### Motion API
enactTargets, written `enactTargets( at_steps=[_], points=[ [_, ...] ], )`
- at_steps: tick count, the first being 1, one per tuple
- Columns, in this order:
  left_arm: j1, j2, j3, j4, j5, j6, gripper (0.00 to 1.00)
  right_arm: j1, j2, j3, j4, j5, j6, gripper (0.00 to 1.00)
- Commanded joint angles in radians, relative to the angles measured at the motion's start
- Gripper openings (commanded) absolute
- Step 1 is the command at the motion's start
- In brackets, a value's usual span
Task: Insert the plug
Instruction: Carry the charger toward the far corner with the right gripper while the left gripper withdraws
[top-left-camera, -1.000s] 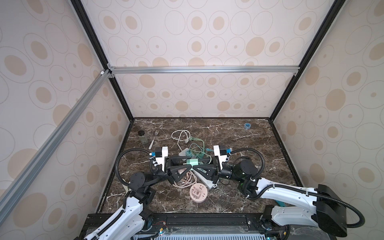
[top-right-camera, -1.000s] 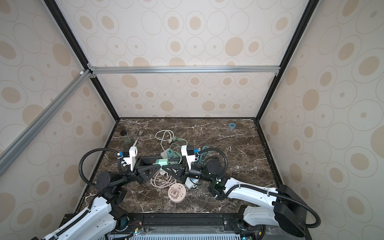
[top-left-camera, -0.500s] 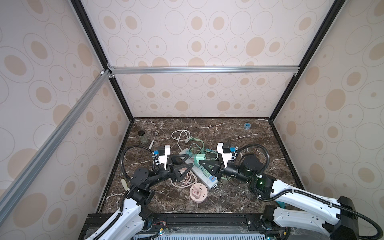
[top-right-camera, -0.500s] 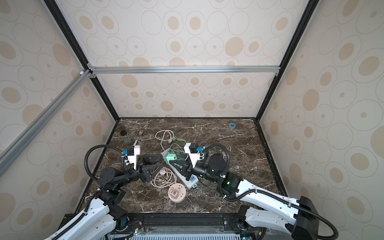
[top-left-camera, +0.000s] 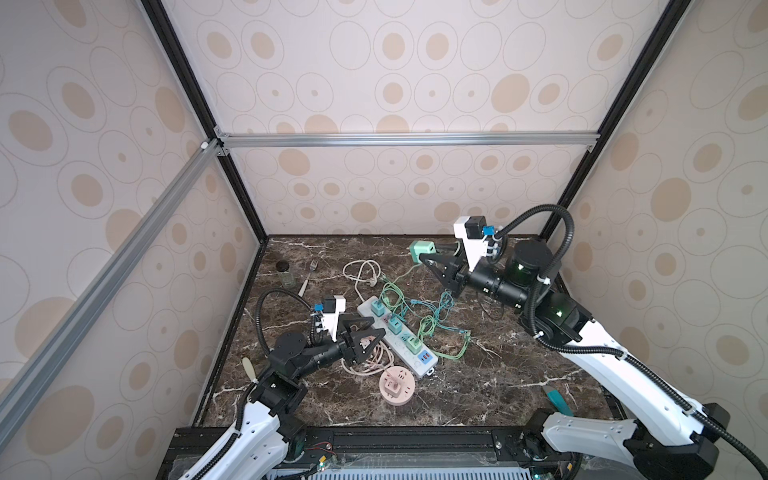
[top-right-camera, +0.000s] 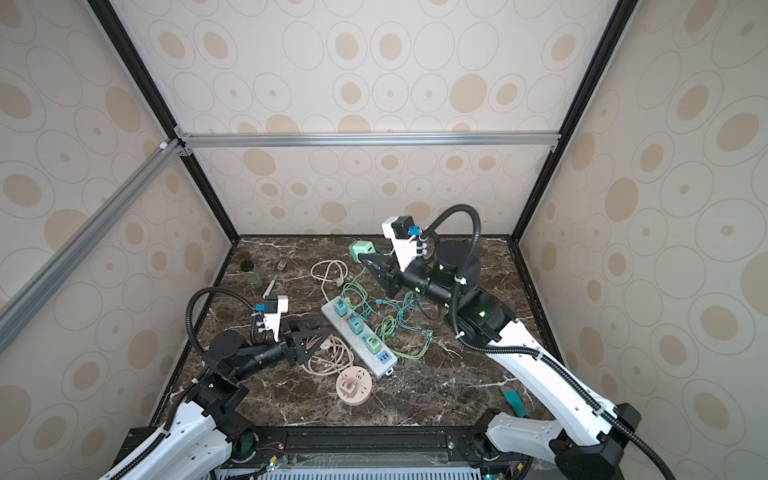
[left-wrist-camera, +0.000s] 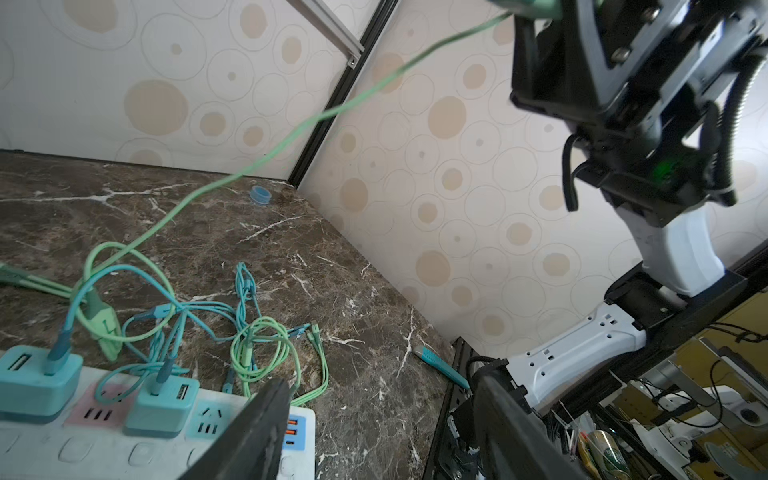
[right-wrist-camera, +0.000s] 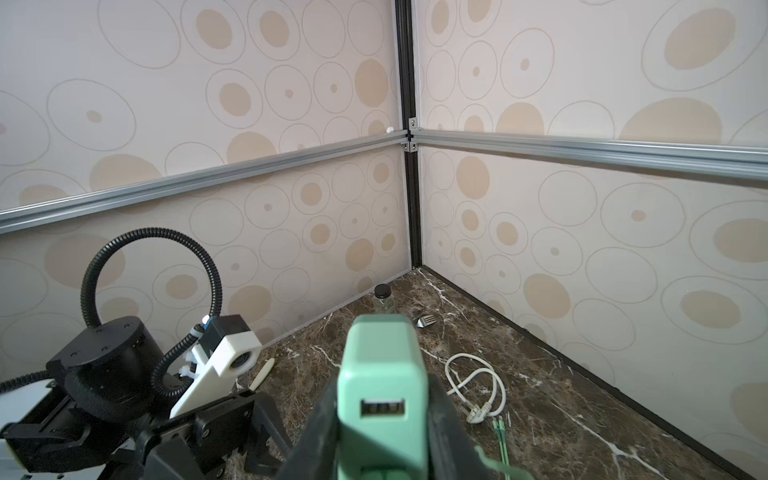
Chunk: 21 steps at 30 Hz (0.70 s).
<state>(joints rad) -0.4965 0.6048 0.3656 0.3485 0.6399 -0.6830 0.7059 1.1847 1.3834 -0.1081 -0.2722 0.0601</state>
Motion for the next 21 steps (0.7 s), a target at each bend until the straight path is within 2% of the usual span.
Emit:
enactTargets(
  at_steps=[1, 8, 14, 21],
  points=[
    [-0.001, -0.023, 0.017, -0.061, -0.026, 0.034, 0.70, -0.025, 0.036, 0.138, -0.116, -0.028, -0.095, 0.02],
    [-0.001, -0.022, 0.003, -0.178, -0.066, 0.052, 0.68, -0.081, 0.124, 0.380, -0.228, -0.035, -0.164, 0.02],
    [-0.002, -0.014, -0.021, -0.190, -0.060, 0.024, 0.65, -0.097, 0.193, 0.580, -0.340, 0.013, -0.249, 0.02],
    [-0.001, -0.037, -0.070, -0.209, -0.069, -0.019, 0.64, -0.100, 0.178, 0.688, -0.436, 0.100, -0.326, 0.02]
  ],
)
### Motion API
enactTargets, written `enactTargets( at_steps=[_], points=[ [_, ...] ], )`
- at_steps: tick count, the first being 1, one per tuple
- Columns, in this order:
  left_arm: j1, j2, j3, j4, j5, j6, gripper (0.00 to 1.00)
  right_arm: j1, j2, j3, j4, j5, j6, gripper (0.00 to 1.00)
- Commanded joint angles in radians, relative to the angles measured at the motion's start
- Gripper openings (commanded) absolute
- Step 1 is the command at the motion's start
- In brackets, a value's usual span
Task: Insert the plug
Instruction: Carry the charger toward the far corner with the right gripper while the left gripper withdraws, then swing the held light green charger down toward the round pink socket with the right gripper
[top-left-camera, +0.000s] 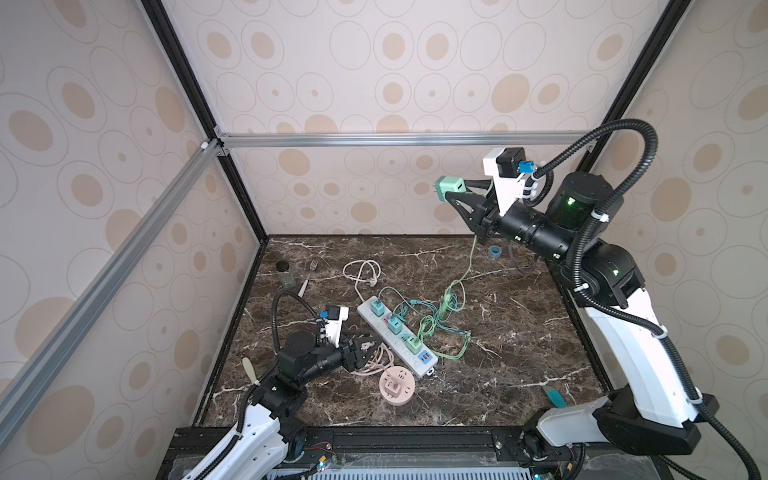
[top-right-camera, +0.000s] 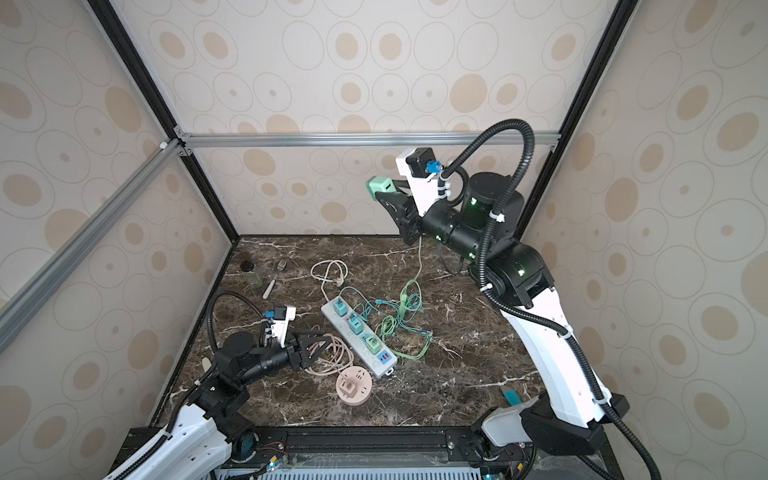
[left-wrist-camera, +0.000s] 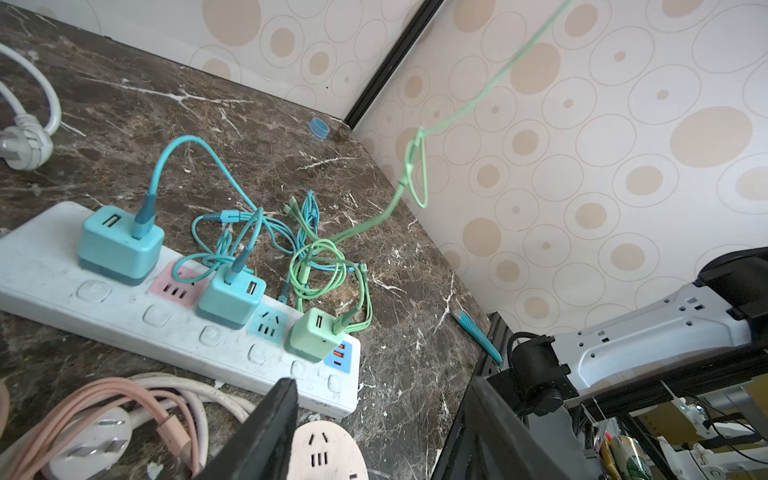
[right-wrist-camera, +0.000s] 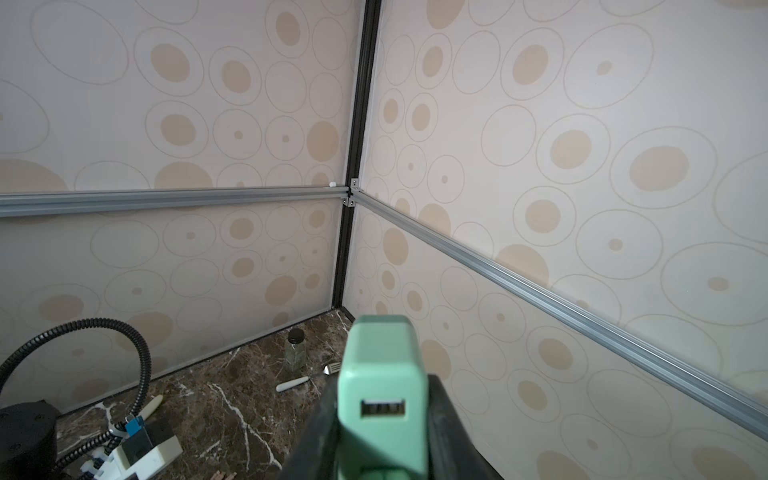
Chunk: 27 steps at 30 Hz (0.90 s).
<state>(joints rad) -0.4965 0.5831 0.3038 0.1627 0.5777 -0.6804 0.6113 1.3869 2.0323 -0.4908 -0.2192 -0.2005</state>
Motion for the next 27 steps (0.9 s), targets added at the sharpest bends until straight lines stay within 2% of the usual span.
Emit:
enactTargets(
  at_steps=[1, 8, 12, 18, 27],
  points=[
    [-0.002, -0.013, -0.012, -0.036, -0.018, -0.025, 0.63, -0.005, -0.037, 0.042, -0.067, 0.058, -0.070, 0.02],
    [-0.003, 0.008, -0.013, -0.058, -0.032, -0.031, 0.58, -0.005, -0.167, -0.035, -0.122, 0.141, -0.092, 0.02],
    [-0.002, 0.012, 0.002, -0.094, -0.034, -0.028, 0.57, -0.005, -0.228, -0.098, -0.184, 0.180, -0.050, 0.02],
    [-0.004, -0.012, 0.048, -0.229, -0.044, -0.033, 0.51, -0.004, -0.362, -0.383, -0.189, 0.201, 0.086, 0.02],
    [-0.008, -0.028, 0.104, -0.456, -0.036, -0.060, 0.50, 0.013, -0.528, -0.914, -0.035, 0.054, 0.245, 0.03]
  ],
)
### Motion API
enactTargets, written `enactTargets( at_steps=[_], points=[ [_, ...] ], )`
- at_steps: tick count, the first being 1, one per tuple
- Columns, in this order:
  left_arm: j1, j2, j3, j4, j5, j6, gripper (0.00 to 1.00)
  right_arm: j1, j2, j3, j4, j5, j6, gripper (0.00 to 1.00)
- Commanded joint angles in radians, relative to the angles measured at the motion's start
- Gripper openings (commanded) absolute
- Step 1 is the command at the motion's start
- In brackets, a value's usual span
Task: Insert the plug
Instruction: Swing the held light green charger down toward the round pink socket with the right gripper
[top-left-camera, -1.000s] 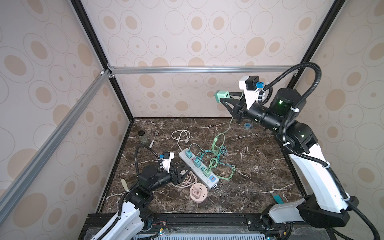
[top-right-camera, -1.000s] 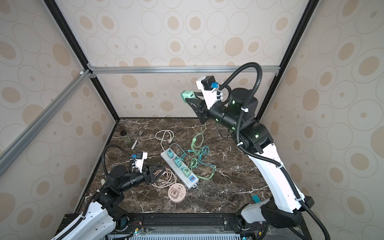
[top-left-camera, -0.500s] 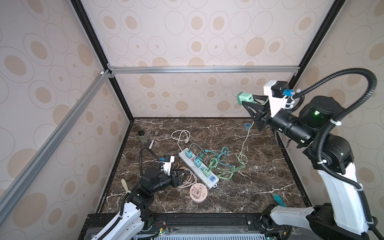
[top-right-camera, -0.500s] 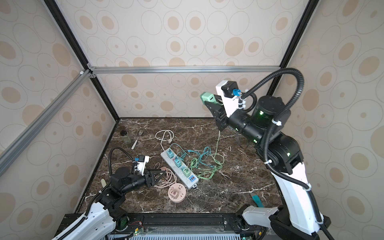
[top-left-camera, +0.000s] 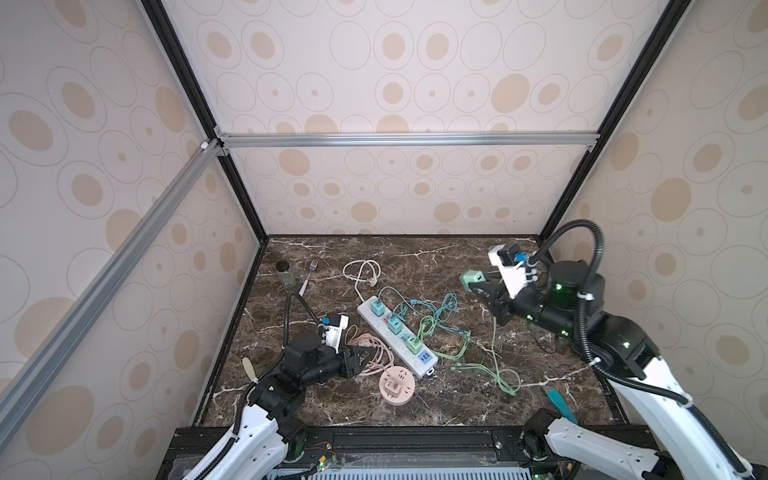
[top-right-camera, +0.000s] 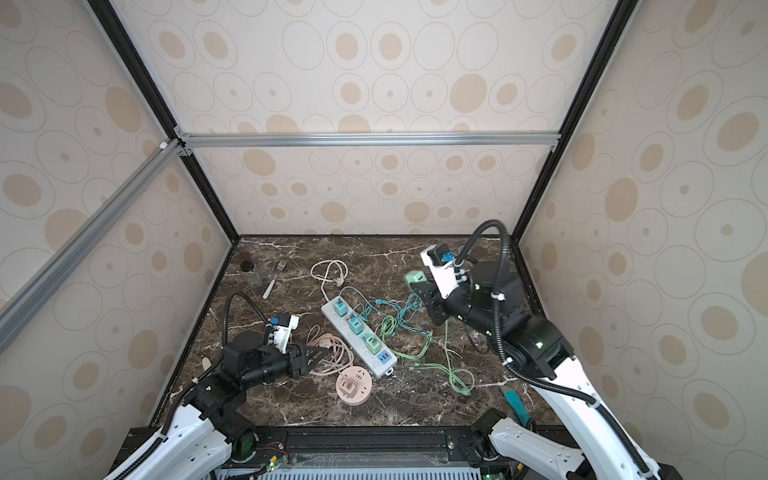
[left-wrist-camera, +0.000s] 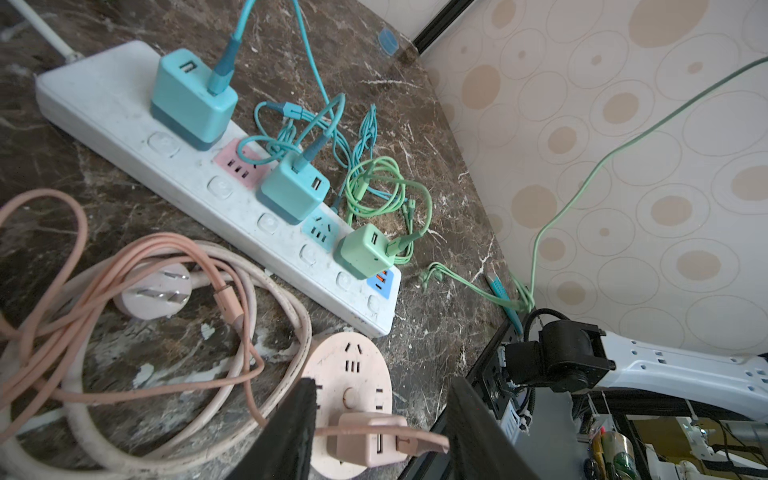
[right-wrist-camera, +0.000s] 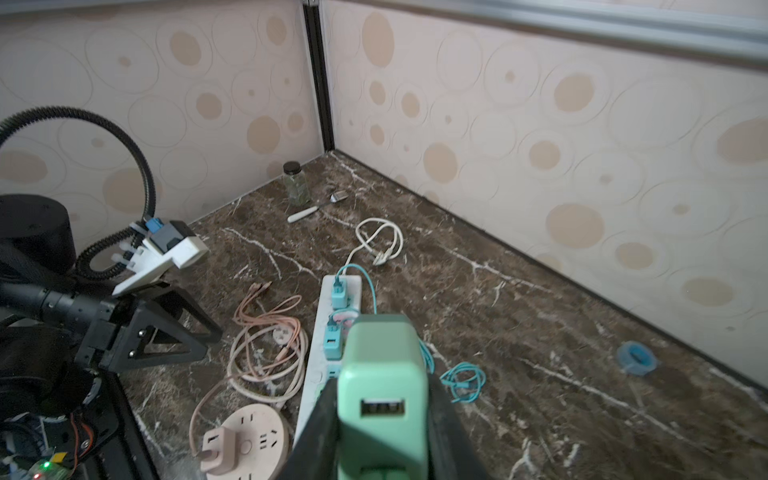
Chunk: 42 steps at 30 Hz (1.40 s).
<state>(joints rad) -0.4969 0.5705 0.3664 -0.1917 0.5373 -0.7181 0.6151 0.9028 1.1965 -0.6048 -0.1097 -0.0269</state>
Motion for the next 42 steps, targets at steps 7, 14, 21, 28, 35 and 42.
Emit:
enactTargets(
  at_steps=[7, 14, 21, 28, 35, 42],
  points=[
    [-0.074, -0.025, 0.078, -0.255, -0.106, -0.039, 0.38, 0.179, -0.077, -0.301, 0.131, 0.046, 0.046, 0.03],
    [-0.250, 0.034, 0.085, -0.352, -0.263, -0.109, 0.38, 0.208, -0.083, -0.445, 0.270, 0.008, 0.105, 0.03],
    [-0.402, 0.073, 0.030, -0.263, -0.367, -0.212, 0.36, 0.274, -0.037, -0.510, 0.351, 0.025, 0.114, 0.03],
    [-0.476, 0.073, -0.106, -0.040, -0.395, -0.332, 0.30, 0.321, -0.005, -0.591, 0.421, 0.034, 0.129, 0.03],
    [-0.516, 0.067, -0.169, 0.008, -0.450, -0.390, 0.31, 0.341, 0.015, -0.637, 0.461, 0.028, 0.126, 0.03],
    [-0.520, 0.111, -0.223, 0.180, -0.445, -0.417, 0.31, 0.361, 0.066, -0.638, 0.487, 0.035, 0.135, 0.02]
  ],
)
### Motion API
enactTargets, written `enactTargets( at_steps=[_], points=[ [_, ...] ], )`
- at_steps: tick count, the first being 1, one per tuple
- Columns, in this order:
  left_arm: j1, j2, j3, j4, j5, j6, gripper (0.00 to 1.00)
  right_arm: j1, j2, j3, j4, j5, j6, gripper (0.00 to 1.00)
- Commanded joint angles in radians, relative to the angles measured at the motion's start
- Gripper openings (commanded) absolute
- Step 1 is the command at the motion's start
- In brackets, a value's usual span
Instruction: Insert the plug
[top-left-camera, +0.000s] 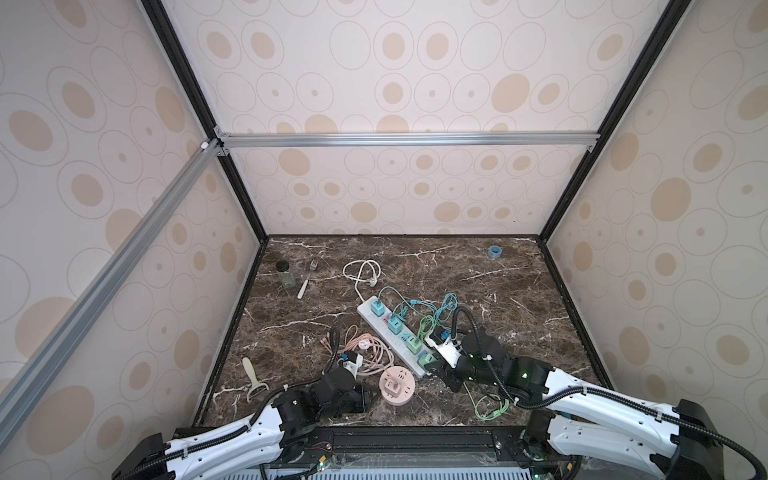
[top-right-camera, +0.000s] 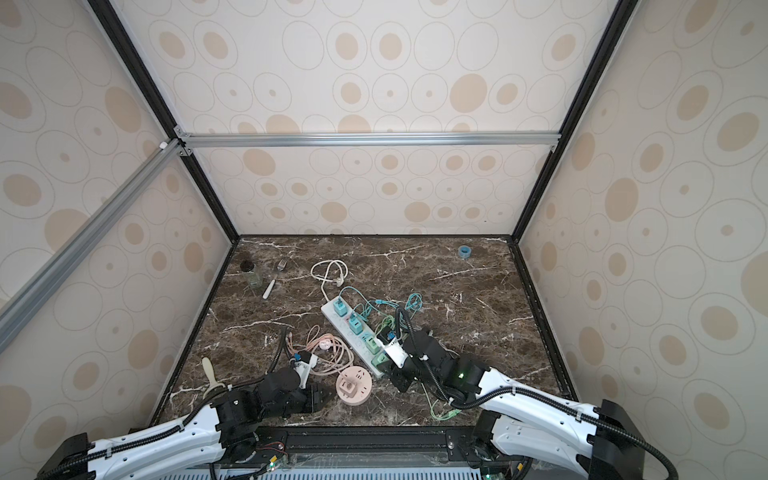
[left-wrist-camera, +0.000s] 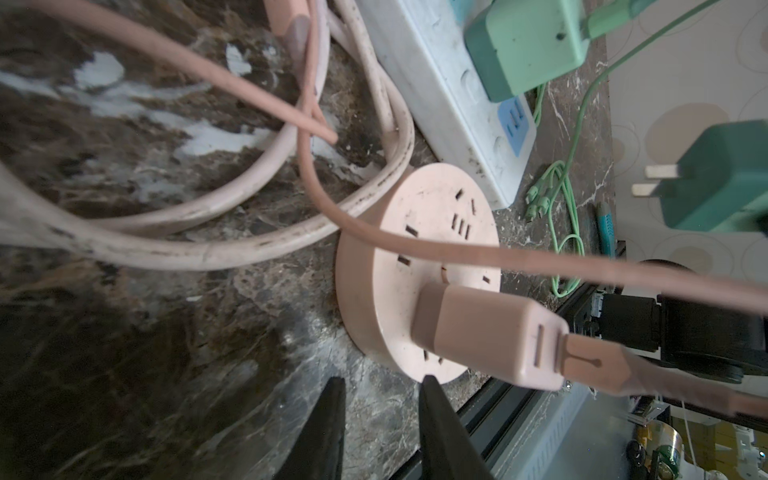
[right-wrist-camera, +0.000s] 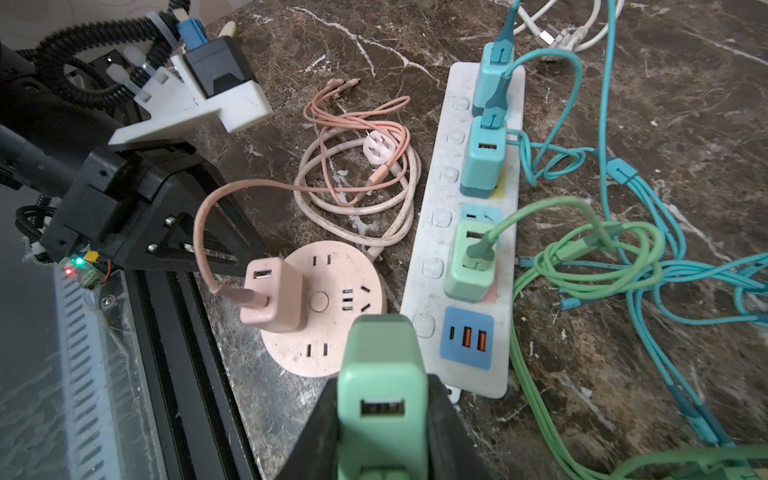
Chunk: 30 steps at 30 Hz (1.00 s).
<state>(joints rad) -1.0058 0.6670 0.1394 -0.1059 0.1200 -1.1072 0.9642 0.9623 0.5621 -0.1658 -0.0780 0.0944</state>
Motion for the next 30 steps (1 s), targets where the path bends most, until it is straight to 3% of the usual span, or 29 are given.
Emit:
enactTargets(
  at_steps=[1, 9, 17, 30],
  points=[
    [-0.011, 0.027, 0.005, 0.099, -0.029, -0.024, 0.31, 0.014, 0.012, -0.004, 0.051, 0.003, 0.015, 0.02],
    [-0.011, 0.117, -0.009, 0.155, -0.047, -0.038, 0.27, 0.047, 0.078, 0.021, 0.055, 0.024, -0.002, 0.02],
    [-0.011, 0.047, -0.047, 0.099, -0.099, -0.073, 0.22, 0.110, 0.191, 0.059, 0.059, 0.092, -0.027, 0.02],
    [-0.011, 0.024, -0.026, 0.108, -0.087, -0.018, 0.26, 0.143, 0.268, 0.103, 0.107, 0.099, -0.033, 0.01]
  ],
)
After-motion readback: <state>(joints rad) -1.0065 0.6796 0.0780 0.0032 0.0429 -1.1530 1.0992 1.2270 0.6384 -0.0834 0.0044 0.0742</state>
